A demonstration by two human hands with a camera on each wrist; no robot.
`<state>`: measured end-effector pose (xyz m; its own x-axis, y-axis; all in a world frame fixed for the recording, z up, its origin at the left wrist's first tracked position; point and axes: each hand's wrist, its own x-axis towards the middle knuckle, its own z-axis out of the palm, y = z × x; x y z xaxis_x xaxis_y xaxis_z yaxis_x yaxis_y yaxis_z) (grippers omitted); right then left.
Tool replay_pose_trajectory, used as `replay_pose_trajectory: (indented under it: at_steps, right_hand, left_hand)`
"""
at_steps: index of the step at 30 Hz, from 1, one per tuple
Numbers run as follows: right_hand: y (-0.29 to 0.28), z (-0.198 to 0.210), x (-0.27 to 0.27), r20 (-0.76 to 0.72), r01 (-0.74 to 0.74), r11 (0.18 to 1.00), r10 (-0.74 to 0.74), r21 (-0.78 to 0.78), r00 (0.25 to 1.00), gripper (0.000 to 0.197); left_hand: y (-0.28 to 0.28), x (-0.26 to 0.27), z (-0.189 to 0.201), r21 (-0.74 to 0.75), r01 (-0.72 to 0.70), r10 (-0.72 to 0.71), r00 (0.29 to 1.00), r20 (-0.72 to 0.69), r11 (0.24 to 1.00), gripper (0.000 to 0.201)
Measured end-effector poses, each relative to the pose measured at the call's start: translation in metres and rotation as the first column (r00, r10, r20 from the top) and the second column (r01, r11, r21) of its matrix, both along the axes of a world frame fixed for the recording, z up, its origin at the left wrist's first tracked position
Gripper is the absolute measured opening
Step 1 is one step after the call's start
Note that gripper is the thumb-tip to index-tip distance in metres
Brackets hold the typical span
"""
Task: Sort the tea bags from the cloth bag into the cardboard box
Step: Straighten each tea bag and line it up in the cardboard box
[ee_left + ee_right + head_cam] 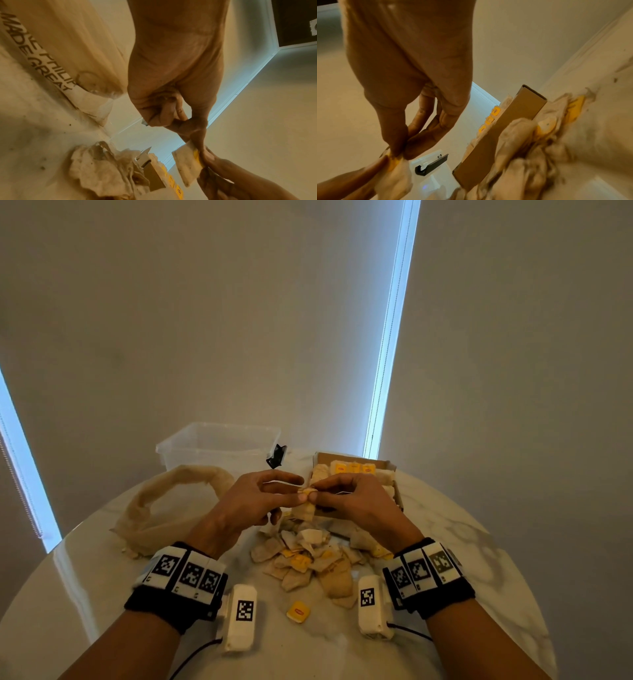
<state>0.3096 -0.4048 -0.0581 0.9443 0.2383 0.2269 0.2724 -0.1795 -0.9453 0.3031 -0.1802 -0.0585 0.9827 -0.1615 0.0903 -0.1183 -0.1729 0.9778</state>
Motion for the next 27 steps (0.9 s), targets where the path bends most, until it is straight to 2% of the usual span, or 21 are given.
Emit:
replay_pose_trajectory:
  at_steps: [4,9,12,18,27]
  right_hand:
    - [-0.031,0.017,0.019,-0.018,0.122,0.979,-0.126,-0.163,0.992,0.020]
    - [-0.097,0.036,0.058,-0.025,0.257,0.949,-0.266,-0.181,0.964,0.019]
    - [-0.120,0.034,0.081,-0.058,0.285,0.925,-0.308,-0.252,0.950,0.024]
    - [-0.128,0.015,0.120,-0.102,0.266,0.887,-0.325,-0.377,0.940,0.018]
    - [-0.133,-0.006,0.145,0.009,0.411,0.806,-0.450,-0.425,0.893,0.022]
  left_hand:
    - [0.001,-0.001,-0.001,-0.008,-0.012,0.013,0.999,0.032,1.000,0.029]
    - [0.002,0.000,-0.004,-0.007,-0.034,0.035,0.998,0.051,0.999,0.025]
    - [0.001,0.003,-0.005,-0.004,-0.029,0.029,0.998,0.048,1.000,0.026]
    - [0.002,0.009,-0.007,-0.031,-0.053,0.054,0.998,0.046,0.998,0.024]
    - [0.003,0.009,-0.009,-0.055,-0.059,0.061,0.997,0.036,0.997,0.023]
